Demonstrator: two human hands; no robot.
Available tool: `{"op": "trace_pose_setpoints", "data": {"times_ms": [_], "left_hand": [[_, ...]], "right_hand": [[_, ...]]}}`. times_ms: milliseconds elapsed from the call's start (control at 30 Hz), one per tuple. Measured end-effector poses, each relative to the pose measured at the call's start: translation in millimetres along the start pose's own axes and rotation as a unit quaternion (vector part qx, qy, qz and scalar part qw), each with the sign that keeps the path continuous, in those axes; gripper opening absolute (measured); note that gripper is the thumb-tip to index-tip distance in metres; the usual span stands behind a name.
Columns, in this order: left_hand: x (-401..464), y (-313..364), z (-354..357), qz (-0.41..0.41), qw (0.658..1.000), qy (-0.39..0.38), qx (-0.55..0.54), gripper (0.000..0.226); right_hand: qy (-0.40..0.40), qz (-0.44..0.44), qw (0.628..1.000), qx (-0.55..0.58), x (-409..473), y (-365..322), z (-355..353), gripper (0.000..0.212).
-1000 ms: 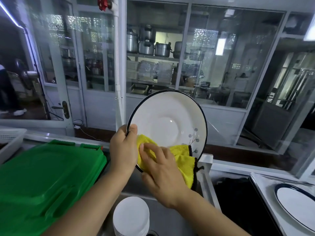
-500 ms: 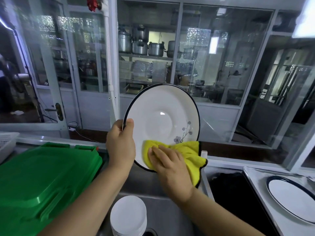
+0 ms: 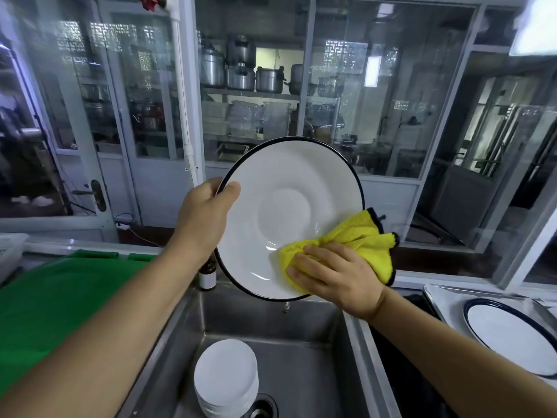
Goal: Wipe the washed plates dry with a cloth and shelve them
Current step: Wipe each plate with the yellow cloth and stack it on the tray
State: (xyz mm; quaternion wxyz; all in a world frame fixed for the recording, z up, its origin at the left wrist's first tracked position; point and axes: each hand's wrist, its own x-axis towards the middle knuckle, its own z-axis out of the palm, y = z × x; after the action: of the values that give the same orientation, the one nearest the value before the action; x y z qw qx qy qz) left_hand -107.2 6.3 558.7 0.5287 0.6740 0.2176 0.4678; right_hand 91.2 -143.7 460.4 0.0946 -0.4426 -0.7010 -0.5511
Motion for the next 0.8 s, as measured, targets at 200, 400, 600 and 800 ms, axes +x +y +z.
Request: {"op": "trace_pose_setpoints", "data": {"times_ms": [200, 400, 600, 800], "left_hand": [[-3.2, 16.8, 2.8, -0.030, 0.994, -0.022, -0.101, 0.011], [-65.4, -25.8, 48.0, 0.023, 0.972, 0.094, -0.215, 0.027], [-57.7, -25.9, 31.3, 0.048, 0.980, 0.125, -0.149, 0.027], [-37.9, -7.0, 3.5, 0.097, 0.994, 0.016, -0.038, 0.020]], "right_hand": [[0.031, 0.053, 0.997, -0.041, 20.2, -8.0, -10.4, 0.032], [0.082, 0.231, 0.969, -0.025, 61.0, -51.0, -11.8, 0.033], [0.109, 0.177, 0.978, 0.001, 53.5, -64.6, -5.7, 0.032], [0.035, 0.006, 0.999, -0.002, 6.3, -11.5, -5.7, 0.034]]}}
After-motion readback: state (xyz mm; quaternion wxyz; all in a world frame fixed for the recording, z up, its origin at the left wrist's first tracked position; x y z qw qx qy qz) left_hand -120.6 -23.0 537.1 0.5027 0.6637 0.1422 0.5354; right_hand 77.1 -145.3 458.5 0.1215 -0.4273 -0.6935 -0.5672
